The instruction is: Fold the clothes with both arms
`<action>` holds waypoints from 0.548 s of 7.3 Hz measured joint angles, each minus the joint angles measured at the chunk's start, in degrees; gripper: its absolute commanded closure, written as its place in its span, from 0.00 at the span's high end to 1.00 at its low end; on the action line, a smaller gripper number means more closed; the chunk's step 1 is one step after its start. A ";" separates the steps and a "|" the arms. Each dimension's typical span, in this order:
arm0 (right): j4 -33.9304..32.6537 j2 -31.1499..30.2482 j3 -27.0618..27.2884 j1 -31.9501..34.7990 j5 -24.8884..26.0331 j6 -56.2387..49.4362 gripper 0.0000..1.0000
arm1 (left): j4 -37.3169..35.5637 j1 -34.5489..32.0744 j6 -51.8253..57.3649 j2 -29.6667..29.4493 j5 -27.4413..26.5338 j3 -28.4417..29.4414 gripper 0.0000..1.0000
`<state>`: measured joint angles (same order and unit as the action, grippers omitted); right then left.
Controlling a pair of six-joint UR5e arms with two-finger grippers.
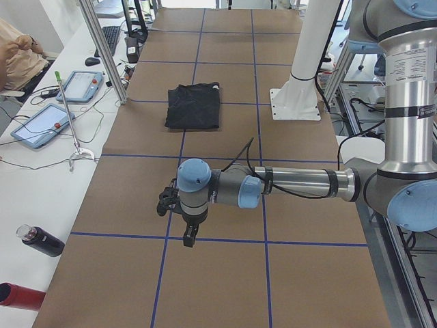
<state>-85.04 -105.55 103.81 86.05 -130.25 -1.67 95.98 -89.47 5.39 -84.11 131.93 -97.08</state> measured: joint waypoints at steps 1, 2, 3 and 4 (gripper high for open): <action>-0.02 0.00 0.00 0.00 0.00 0.00 1.00 | 0.19 0.00 -0.02 0.00 0.00 0.02 1.00; -0.03 0.00 0.00 0.00 0.00 0.00 1.00 | 0.29 0.00 -0.03 0.00 0.02 0.04 1.00; -0.03 0.00 -0.01 0.00 0.00 0.03 1.00 | 0.33 0.00 -0.01 0.00 0.05 0.03 1.00; -0.03 0.00 0.00 0.00 0.00 0.11 1.00 | 0.34 0.00 0.02 0.00 0.07 0.00 1.00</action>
<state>-85.08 -105.56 103.80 86.05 -130.25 -1.56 96.32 -89.47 5.41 -84.11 132.00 -97.08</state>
